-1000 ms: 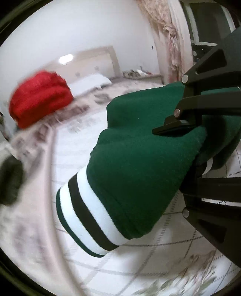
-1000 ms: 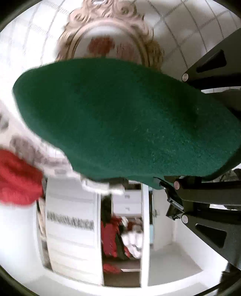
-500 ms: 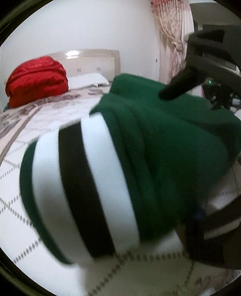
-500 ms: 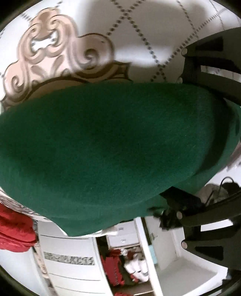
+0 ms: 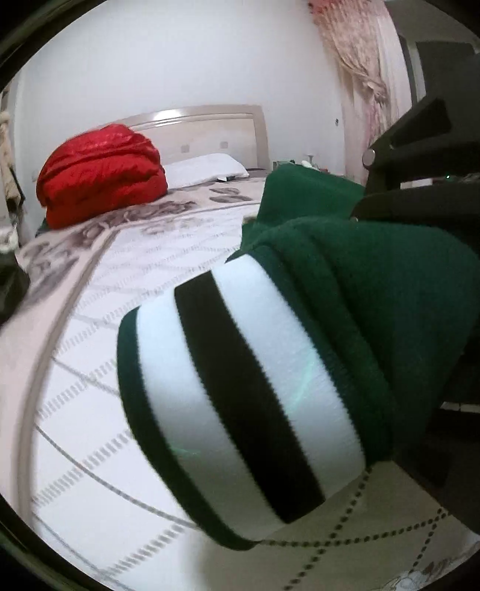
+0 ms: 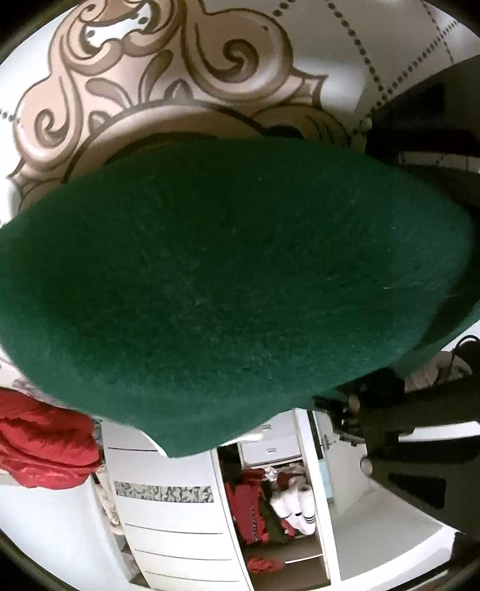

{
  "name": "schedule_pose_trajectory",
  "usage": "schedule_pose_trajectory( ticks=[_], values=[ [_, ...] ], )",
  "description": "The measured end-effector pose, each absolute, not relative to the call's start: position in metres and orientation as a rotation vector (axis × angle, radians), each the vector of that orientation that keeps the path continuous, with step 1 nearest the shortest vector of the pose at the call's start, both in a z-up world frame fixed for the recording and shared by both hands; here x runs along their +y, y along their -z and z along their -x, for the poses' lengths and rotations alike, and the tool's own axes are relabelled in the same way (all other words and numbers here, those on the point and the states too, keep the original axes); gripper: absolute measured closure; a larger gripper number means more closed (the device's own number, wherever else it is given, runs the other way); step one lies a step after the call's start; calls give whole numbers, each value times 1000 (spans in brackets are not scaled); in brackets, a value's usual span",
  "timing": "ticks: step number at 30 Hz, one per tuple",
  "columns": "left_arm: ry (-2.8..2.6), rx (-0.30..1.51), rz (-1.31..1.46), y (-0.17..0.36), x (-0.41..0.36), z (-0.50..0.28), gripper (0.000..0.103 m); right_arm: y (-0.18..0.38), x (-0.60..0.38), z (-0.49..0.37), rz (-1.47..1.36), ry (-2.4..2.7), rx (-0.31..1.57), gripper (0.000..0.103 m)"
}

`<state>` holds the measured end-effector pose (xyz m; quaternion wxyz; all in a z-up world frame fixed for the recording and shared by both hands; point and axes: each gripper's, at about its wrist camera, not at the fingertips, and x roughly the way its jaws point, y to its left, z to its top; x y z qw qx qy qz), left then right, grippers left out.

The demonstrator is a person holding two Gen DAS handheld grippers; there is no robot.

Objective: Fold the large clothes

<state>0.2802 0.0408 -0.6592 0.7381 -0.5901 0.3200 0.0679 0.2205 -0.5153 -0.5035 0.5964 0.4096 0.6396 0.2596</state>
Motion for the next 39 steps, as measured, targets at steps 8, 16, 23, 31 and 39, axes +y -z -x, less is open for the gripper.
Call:
schedule_pose_trajectory(
  ticks=[8, 16, 23, 31, 39],
  values=[
    [-83, 642, 1175, 600, 43, -288, 90, 444, -522, -228, -932, -656, 1352, 67],
    [19, 523, 1131, 534, 44, -342, 90, 347, -535, -279, -852, -779, 1190, 68],
    [93, 510, 1092, 538, 30, -461, 90, 312, -560, -390, -821, -790, 1098, 68],
    [119, 782, 1046, 664, -11, -608, 88, 391, -622, -528, -767, -662, 1189, 68],
    [112, 989, 890, 668, -22, -606, 54, 438, -663, -547, -694, -483, 1355, 33]
  ],
)
